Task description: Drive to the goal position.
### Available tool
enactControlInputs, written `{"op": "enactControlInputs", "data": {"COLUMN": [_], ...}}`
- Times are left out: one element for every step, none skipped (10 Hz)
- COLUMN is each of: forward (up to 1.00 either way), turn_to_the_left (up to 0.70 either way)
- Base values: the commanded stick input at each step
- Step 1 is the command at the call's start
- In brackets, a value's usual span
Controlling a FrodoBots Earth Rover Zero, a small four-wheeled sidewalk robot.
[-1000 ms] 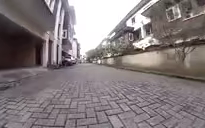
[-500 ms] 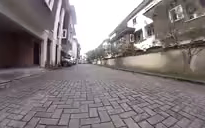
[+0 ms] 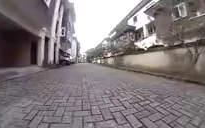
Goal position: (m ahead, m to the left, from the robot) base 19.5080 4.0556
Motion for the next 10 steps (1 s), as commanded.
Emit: {"op": "enactControlInputs", "data": {"forward": [0.7, 0.7, 0.7, 0.7, 0.7, 0.7, 0.7, 0.7, 0.7, 0.7], "turn_to_the_left": [0.0, 0.0, 0.0, 0.0, 0.0, 0.0, 0.3, 0.18, 0.06, 0.0]}}
